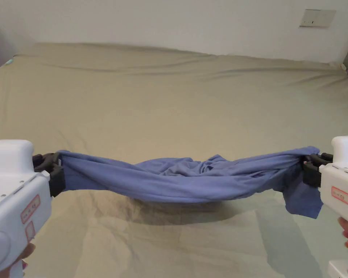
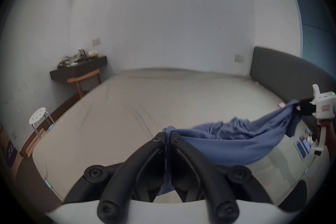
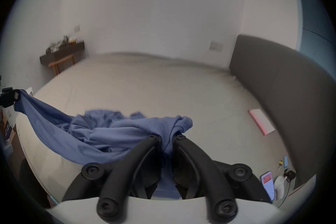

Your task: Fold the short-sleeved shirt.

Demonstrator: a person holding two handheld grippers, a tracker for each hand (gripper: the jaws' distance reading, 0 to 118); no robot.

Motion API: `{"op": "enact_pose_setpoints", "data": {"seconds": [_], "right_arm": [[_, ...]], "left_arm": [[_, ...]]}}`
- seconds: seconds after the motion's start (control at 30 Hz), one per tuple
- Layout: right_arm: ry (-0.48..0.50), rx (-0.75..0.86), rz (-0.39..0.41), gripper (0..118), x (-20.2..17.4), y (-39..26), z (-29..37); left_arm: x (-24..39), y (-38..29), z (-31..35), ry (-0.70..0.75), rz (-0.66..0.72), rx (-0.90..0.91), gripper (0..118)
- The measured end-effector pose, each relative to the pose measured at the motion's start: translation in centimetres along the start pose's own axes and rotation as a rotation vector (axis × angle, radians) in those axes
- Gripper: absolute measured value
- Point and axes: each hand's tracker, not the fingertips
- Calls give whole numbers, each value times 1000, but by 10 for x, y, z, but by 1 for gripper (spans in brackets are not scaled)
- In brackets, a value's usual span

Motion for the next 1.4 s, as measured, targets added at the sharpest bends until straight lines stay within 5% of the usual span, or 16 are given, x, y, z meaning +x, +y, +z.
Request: {"op": "enact_pose_setpoints", "data": {"seconds": [0.17, 0.3, 0.73, 1.0, 1.4], "right_arm": [[-41, 205, -45, 13, 7, 44, 73], [-140, 387, 18, 13, -7, 71, 123], [-241, 610, 14, 13, -18, 157, 190], [-281, 649, 59, 13, -9, 217, 178], [-340, 593, 95, 13, 16, 294, 77]], "left_arm": [[-22, 59, 26, 10, 24, 149, 2], [-29, 101, 52, 17, 65, 275, 2], [-32, 195, 96, 14, 50, 474, 2], [-28, 246, 83, 7, 19, 517, 2], [-9, 320, -9, 0, -65, 454, 2]]}}
